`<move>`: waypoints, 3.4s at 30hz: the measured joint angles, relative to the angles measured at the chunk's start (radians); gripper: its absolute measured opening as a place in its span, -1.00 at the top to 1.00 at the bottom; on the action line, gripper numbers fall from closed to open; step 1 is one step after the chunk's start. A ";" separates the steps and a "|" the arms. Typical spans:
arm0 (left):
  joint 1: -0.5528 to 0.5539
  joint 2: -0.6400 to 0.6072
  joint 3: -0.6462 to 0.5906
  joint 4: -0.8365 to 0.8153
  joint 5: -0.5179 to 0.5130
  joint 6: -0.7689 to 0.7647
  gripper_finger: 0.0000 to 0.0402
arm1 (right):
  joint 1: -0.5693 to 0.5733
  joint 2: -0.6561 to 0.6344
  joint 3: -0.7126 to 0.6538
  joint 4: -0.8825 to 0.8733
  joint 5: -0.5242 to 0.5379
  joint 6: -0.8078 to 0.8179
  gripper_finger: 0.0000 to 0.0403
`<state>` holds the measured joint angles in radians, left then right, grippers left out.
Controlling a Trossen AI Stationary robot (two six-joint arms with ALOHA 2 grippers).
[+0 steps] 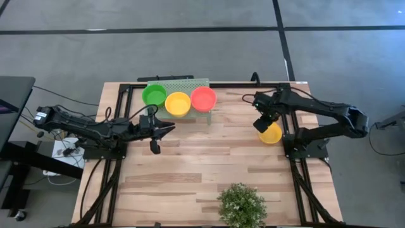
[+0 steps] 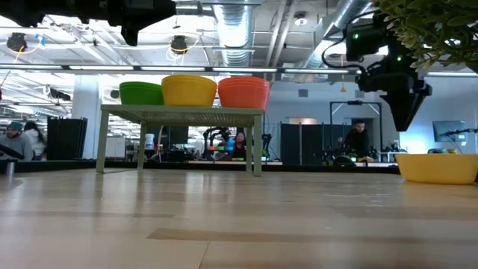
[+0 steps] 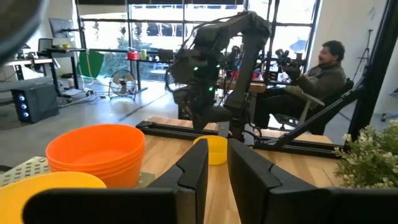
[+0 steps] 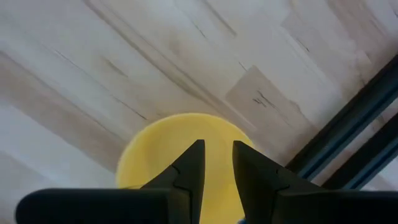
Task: Pick & Place Mini bowls
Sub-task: Stack the yellow bowl on top of the yellow bowls on the shelf
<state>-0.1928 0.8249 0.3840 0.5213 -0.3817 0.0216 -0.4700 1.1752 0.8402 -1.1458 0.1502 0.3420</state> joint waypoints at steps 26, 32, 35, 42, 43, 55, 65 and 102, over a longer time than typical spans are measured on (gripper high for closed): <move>0.085 0.000 0.000 0.010 0.000 0.007 0.69 | -0.133 0.245 0.000 0.042 -0.048 -0.263 0.62; 0.085 0.000 0.000 0.011 0.000 0.008 0.69 | -0.145 0.246 0.012 0.032 -0.048 -0.296 0.62; 0.084 0.000 0.000 0.011 0.000 0.007 0.69 | -0.158 0.267 0.001 0.059 -0.049 -0.316 0.62; 0.084 0.000 0.000 0.011 0.000 0.007 0.69 | -0.168 0.320 -0.004 0.058 -0.059 -0.364 0.62; 0.084 0.000 0.000 0.011 0.000 0.007 0.69 | -0.168 0.320 -0.004 0.057 -0.058 -0.368 0.62; 0.084 0.000 0.000 0.011 0.000 0.001 0.69 | -0.166 0.181 0.025 -0.043 -0.124 -0.410 0.62; 0.084 0.000 0.000 0.018 0.000 -0.003 0.69 | -0.173 0.206 -0.055 -0.020 -0.118 -0.484 0.62; 0.084 -0.015 0.000 0.011 0.000 0.064 0.69 | 0.045 0.316 0.435 -0.039 -0.123 -0.265 0.96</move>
<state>-0.1085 0.8100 0.3840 0.5319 -0.3813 0.0859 -0.4249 1.4914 1.2753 -1.1852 0.0272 0.0769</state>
